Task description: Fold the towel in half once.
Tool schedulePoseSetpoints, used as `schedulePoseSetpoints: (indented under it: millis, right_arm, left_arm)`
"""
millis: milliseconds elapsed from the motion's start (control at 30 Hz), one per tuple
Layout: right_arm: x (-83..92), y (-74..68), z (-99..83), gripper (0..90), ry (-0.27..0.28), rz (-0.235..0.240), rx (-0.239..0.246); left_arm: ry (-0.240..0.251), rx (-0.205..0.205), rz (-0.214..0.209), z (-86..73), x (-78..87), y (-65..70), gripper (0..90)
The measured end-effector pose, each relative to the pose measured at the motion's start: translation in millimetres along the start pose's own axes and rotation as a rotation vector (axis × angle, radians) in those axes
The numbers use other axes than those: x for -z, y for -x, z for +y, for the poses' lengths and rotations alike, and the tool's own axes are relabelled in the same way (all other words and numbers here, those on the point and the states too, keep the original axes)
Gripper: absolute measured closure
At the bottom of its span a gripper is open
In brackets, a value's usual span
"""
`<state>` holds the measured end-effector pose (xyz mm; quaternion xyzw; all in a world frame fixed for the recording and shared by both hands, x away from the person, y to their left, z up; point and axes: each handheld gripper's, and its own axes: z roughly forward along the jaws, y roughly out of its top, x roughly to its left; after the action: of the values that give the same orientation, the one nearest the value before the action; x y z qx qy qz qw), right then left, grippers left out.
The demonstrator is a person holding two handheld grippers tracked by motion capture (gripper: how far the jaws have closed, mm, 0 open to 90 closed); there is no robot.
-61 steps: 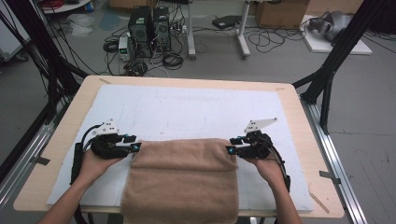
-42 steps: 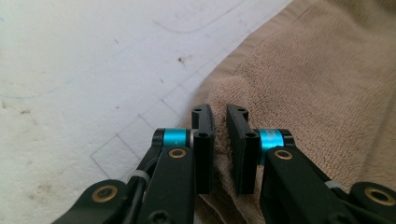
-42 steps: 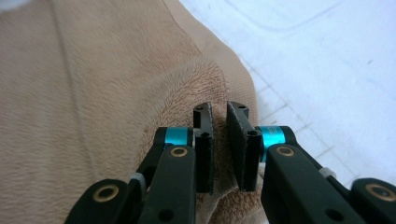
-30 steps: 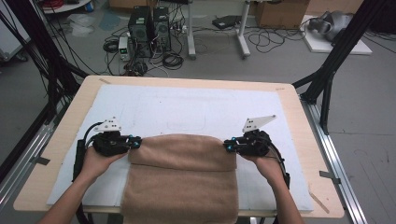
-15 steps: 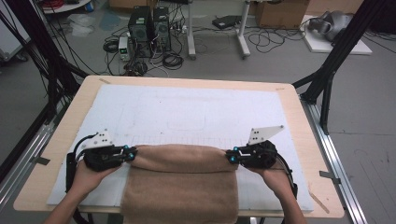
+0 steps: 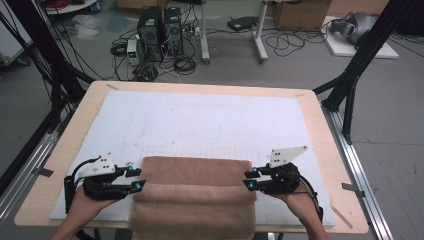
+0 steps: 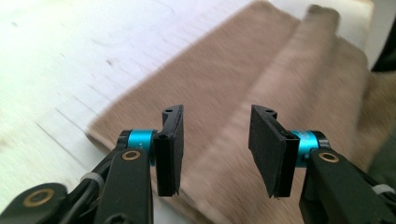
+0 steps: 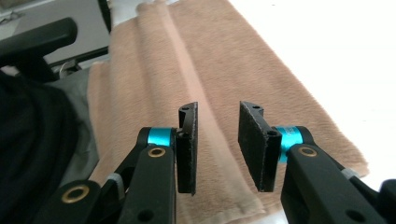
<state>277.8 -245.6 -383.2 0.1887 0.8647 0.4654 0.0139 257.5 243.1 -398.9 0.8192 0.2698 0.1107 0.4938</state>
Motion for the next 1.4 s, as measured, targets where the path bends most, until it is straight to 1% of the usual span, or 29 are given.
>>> schedulePoseSetpoints:
  millis: [33,67,100,167,267,300,333,400,467,533,567,633,667,700,767,800,867,933,967,1000,1067,1100,1133,1200,1267,1300,1333,1367,1400]
  right_arm:
    - [-1.2,2.9,0.7,65.5,-0.005,-0.023,-0.002]
    - [-3.3,7.0,1.0,64.5,-0.008,-0.029,-0.015]
    - [-6.3,11.5,1.1,62.2,-0.012,-0.048,-0.025]
    - [-13.8,21.7,-0.1,60.6,-0.047,-0.094,-0.038]
    - [-24.4,36.1,-2.8,55.9,-0.063,-0.133,-0.066]
    - [-27.5,40.4,-3.2,53.7,-0.067,-0.136,-0.07]
    - [-30.4,43.9,-3.3,51.5,-0.074,-0.163,-0.073]
    - [-35.5,50.6,-3.2,50.4,-0.096,-0.192,-0.076]
    - [-40.0,56.6,-4.6,50.5,-0.116,-0.207,-0.078]
    - [-42.9,60.9,-6.7,49.3,-0.14,-0.231,-0.083]
    - [-43.7,63.2,-8.3,47.7,-0.141,-0.236,-0.088]
    - [-44.7,66.5,-11.6,44.1,-0.144,-0.236,-0.108]
    - [-45.2,68.4,-13.6,43.2,-0.147,-0.238,-0.117]
    - [-45.7,70.4,-15.8,42.8,-0.147,-0.228,-0.131]
    - [-47.7,73.1,-20.2,40.9,-0.147,-0.224,-0.149]
    - [-48.9,74.0,-21.8,40.9,-0.15,-0.215,-0.157]
    - [-50.9,74.1,-23.4,41.1,-0.147,-0.211,-0.159]
    - [-51.0,74.1,-23.4,43.8,-0.145,-0.214,-0.154]
    - [-51.1,73.4,-23.2,47.1,-0.149,-0.211,-0.154]
    - [-51.5,72.7,-22.8,52.6,-0.149,-0.203,-0.146]
    - [-53.4,70.5,-21.9,61.9,-0.154,-0.181,-0.127]
    - [-53.8,70.4,-21.5,71.4,-0.152,-0.155,-0.123]
    - [-53.7,70.6,-21.3,74.2,-0.151,-0.141,-0.125]
    - [-52.8,69.9,-19.8,82.0,-0.156,-0.13,-0.125]
    - [-51.0,69.9,-16.7,83.7,-0.167,-0.132,-0.119]
    - [-50.3,70.2,-15.0,84.1,-0.169,-0.144,-0.118]
    - [-49.0,71.2,-13.0,84.4,-0.169,-0.153,-0.114]
    - [-47.2,73.5,-10.5,84.5,-0.159,-0.165,-0.112]
    - [-45.1,75.7,-7.3,84.5,-0.154,-0.17,-0.123]
  left_arm:
    - [-0.002,-0.002,0.021,1.9,-3.7,-3.5,54.8]
    - [-0.006,0.002,0.044,3.0,-7.6,-7.8,54.8]
    - [-0.013,0.004,0.057,3.5,-12.0,-12.8,54.8]
    - [-0.034,0.017,0.084,3.0,-20.2,-22.4,54.8]
    - [-0.059,0.022,0.127,0.2,-29.0,-33.8,53.4]
    - [-0.072,0.021,0.144,-1.0,-31.3,-37.4,52.2]
    - [-0.085,0.031,0.156,-2.5,-33.9,-41.4,52.0]
    - [-0.105,0.065,0.148,-5.4,-39.8,-49.8,51.0]
    - [-0.132,0.084,0.165,-7.7,-47.2,-56.2,49.4]
    - [-0.128,0.097,0.173,-8.9,-52.8,-59.2,45.9]
    - [-0.128,0.106,0.174,-9.6,-55.0,-60.4,45.6]
    - [-0.149,0.115,0.179,-11.5,-58.0,-63.3,43.2]
    - [-0.162,0.127,0.172,-12.8,-59.4,-65.2,42.4]
    - [-0.169,0.144,0.162,-14.0,-60.8,-66.3,41.8]
    - [-0.172,0.136,0.16,-13.9,-61.0,-65.6,41.5]
    - [-0.173,0.135,0.15,-13.9,-61.1,-65.1,42.1]
    - [-0.177,0.123,0.15,-13.5,-61.7,-63.2,42.8]
    - [-0.178,0.111,0.127,-13.3,-61.5,-62.3,49.8]
    - [-0.179,0.104,0.118,-13.1,-61.9,-61.1,55.1]
    - [-0.18,0.097,0.117,-12.6,-62.4,-59.8,57.8]
    - [-0.179,0.093,0.089,-12.5,-62.6,-58.6,67.7]
    - [-0.18,0.094,0.08,-12.4,-62.5,-58.6,70.9]
    - [-0.18,0.089,0.067,-12.3,-62.5,-58.4,74.8]
    - [-0.176,0.083,0.07,-11.4,-62.4,-57.4,79.8]
    - [-0.17,0.079,0.084,-9.5,-61.8,-58.5,81.9]
    - [-0.16,0.083,0.094,-8.3,-61.3,-59.3,82.3]
    - [-0.151,0.089,0.101,-6.6,-60.9,-60.8,82.6]
    - [-0.158,0.091,0.107,-2.7,-61.5,-62.9,82.7]
    - [-0.147,0.088,0.122,2.0,-62.0,-64.6,82.8]
